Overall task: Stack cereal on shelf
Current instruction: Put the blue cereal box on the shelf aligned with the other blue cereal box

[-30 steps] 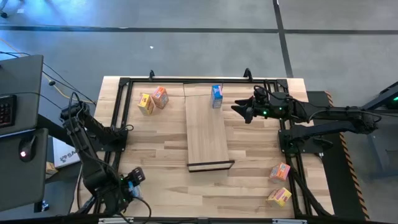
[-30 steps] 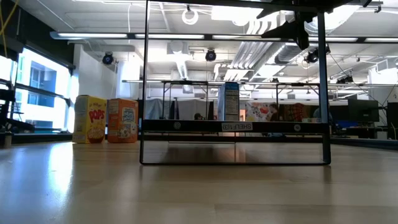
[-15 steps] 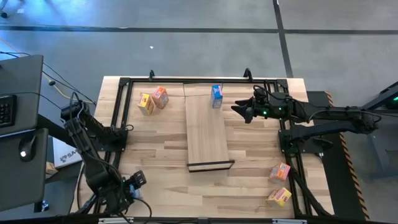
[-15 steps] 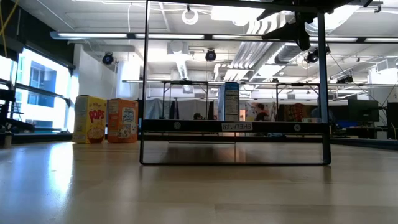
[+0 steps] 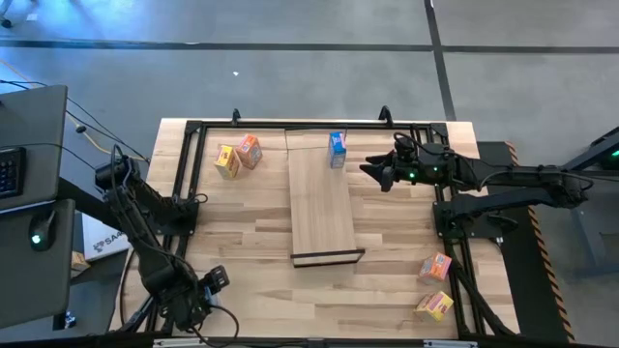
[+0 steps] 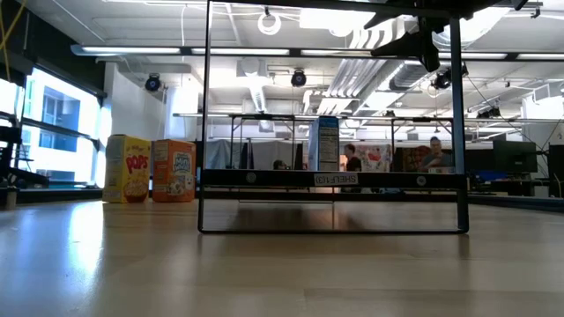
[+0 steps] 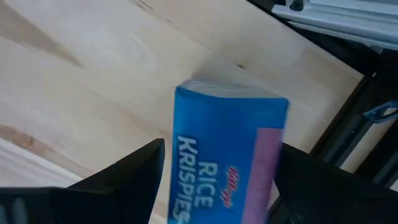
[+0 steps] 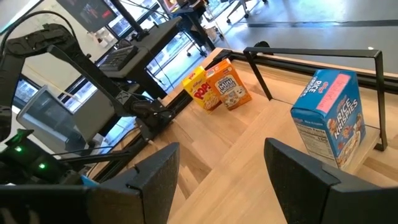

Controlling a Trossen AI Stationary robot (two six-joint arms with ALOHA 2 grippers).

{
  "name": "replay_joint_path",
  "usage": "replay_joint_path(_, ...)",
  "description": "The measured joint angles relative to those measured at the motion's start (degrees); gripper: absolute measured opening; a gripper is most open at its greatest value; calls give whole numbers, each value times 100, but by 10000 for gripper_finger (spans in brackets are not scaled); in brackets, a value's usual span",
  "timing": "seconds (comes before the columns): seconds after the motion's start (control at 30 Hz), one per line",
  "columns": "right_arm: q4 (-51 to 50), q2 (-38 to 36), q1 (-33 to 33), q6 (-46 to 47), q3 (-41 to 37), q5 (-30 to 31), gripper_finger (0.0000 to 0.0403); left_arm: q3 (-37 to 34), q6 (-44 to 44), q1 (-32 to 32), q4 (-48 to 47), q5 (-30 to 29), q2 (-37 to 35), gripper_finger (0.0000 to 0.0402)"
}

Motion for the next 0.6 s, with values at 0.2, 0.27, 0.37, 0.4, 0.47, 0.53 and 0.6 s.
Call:
replay_joint_path(0.2,-97,0,0,0,0,0,229,-115,187,36,134,-191,2,275)
replay_joint_path(0.27,-112,0,0,-2,0,0,229,-115,198,58,208,-190,2,270)
replay_joint_path(0.37,-112,0,0,-2,0,0,229,-115,271,76,255,-192,2,252)
replay_joint_path(0.4,-112,0,0,-2,0,0,229,-115,292,76,253,-190,2,244)
replay_joint_path(0.47,-112,-1,0,-2,0,0,229,-115,296,76,253,-190,2,226)
replay_joint_path(0.53,-112,0,0,-2,0,0,229,-115,264,76,250,-190,2,209)
replay_joint_path(0.6,-112,-1,0,-2,-1,0,229,-115,199,76,246,-188,2,193)
